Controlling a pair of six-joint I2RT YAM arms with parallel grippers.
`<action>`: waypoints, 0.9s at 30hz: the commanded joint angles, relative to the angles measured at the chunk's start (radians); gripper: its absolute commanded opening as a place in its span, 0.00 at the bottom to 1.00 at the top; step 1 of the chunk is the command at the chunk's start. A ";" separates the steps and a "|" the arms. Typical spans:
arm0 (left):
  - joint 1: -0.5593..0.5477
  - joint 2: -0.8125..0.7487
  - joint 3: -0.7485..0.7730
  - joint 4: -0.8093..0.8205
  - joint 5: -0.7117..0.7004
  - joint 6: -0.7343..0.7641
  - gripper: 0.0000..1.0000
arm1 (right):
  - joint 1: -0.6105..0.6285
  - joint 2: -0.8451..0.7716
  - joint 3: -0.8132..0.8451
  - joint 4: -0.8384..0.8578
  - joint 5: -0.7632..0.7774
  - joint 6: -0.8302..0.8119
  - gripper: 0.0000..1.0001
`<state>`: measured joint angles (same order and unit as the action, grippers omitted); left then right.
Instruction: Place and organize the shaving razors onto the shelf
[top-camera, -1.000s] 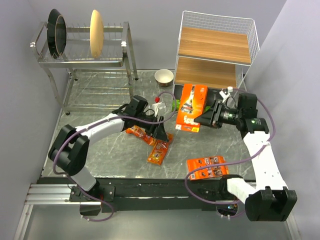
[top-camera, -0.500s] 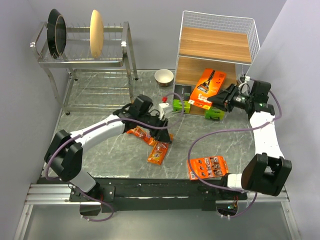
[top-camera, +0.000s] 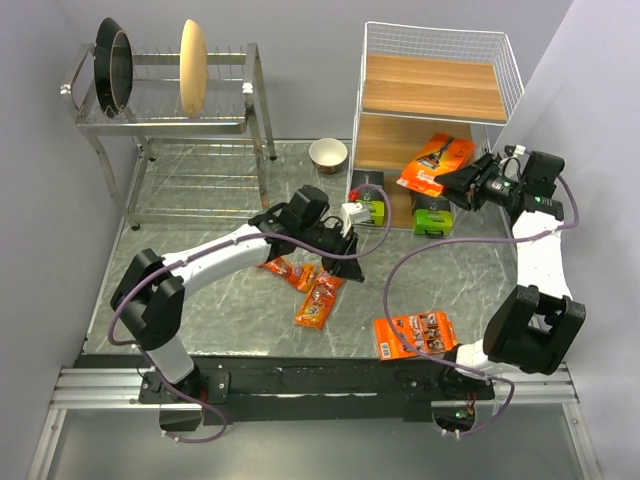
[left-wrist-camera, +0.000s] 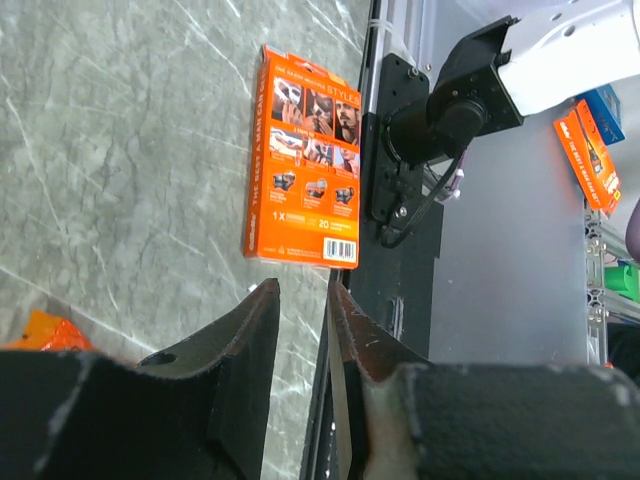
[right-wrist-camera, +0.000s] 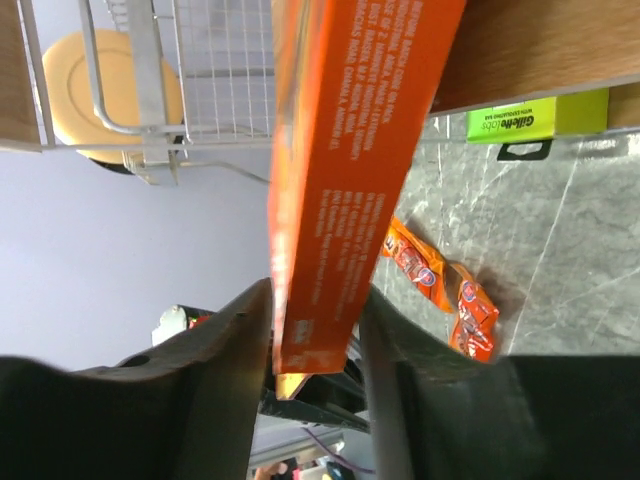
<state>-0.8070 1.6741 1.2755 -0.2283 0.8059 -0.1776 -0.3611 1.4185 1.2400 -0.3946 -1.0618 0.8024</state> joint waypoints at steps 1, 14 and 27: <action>-0.009 0.028 0.074 0.053 -0.005 -0.013 0.31 | -0.002 -0.027 0.033 0.048 0.011 0.030 0.51; -0.061 0.278 0.531 0.046 -0.347 0.208 0.01 | -0.041 -0.049 0.010 0.049 0.042 0.064 0.53; -0.127 0.519 0.824 0.145 -0.470 0.113 0.01 | -0.065 -0.041 -0.001 0.031 0.056 0.069 0.53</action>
<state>-0.9077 2.1571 2.0079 -0.1513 0.4187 -0.0399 -0.4152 1.4082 1.2373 -0.3851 -1.0058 0.8585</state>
